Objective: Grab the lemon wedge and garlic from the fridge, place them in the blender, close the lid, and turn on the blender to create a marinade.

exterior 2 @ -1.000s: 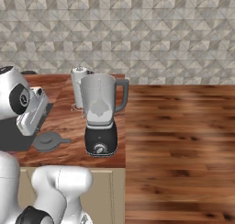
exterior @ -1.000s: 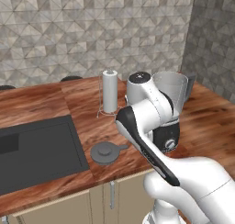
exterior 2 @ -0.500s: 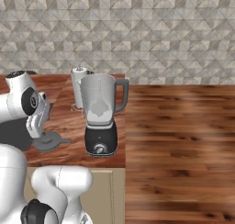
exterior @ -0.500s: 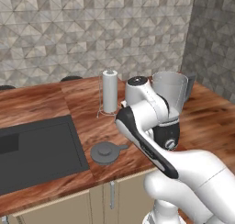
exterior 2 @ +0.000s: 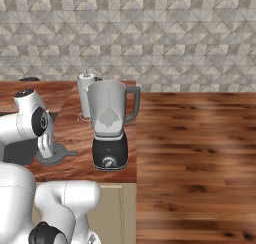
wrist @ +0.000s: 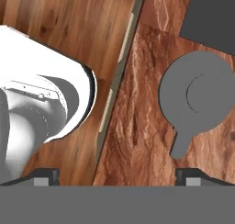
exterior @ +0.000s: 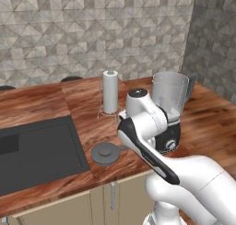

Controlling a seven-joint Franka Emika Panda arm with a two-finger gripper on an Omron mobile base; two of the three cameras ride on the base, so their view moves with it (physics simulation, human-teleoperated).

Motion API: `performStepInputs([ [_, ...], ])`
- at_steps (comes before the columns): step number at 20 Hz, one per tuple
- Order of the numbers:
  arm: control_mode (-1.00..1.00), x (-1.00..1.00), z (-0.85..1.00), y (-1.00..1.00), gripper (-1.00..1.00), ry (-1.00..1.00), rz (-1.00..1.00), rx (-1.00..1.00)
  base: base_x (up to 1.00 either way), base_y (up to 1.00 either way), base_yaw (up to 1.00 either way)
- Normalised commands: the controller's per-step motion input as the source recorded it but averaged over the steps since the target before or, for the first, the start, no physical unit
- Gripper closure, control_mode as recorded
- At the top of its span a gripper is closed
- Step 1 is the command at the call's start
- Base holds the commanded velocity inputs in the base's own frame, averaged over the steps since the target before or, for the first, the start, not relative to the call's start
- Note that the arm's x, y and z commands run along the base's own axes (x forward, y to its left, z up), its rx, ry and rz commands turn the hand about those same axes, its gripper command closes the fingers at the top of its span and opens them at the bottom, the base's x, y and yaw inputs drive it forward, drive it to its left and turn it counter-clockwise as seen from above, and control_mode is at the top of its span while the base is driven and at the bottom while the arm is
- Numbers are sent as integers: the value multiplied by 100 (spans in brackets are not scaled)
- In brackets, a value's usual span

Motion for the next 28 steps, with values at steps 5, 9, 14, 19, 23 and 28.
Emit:
performStepInputs([
  [5,-100,1,-24,3,-100,0,3,0,0,0,0],
  [9,-100,9,-15,2,-100,0,1,0,0,0,0],
  [14,-100,14,-13,0,-100,-1,2,0,0,0,0],
  [19,-100,25,-14,0,-100,-1,5,0,0,0,0],
  [23,-100,30,-11,0,-100,0,6,0,0,0,0],
  [28,-100,29,-11,2,-100,0,7,0,0,0,0],
])
